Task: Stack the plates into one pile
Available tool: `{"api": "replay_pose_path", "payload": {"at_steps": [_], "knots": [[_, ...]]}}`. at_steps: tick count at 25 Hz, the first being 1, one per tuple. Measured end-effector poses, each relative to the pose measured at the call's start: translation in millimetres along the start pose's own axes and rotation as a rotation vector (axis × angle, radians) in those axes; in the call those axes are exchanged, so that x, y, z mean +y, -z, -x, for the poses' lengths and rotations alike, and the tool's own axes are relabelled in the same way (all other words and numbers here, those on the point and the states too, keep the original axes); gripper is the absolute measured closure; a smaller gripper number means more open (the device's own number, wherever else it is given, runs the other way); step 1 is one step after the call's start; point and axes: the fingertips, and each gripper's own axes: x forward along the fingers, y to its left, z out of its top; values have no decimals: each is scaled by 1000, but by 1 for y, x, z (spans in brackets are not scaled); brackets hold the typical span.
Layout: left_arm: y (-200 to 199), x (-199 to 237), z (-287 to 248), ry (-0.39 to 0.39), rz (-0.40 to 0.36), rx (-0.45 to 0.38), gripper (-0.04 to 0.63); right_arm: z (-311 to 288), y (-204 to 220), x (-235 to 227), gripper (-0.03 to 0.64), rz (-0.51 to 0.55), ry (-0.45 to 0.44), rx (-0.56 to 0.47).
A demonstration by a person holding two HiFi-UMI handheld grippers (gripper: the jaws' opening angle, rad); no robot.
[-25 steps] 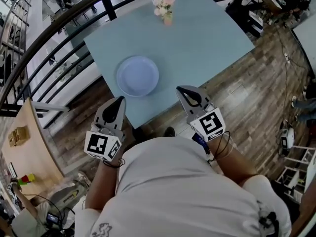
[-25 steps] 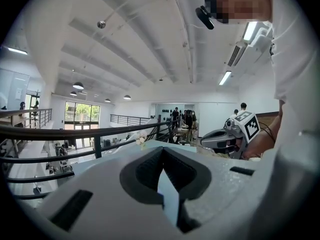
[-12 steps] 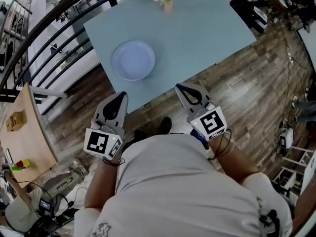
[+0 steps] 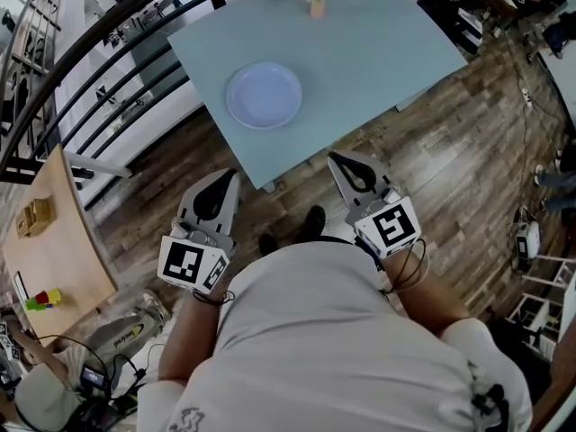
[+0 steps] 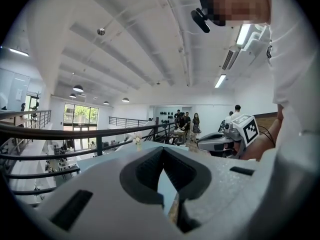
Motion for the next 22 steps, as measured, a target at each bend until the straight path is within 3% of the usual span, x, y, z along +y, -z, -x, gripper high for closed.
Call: {"api": "replay_pose_path", "payload": {"at_steps": [10,22], "knots": [[13,12,63,52,0,-4,591,8,-3,64,612,-14,76,-3],[8,16,86,70,-7,-28,591,11,-14,89,612,18,102,-4]]}}
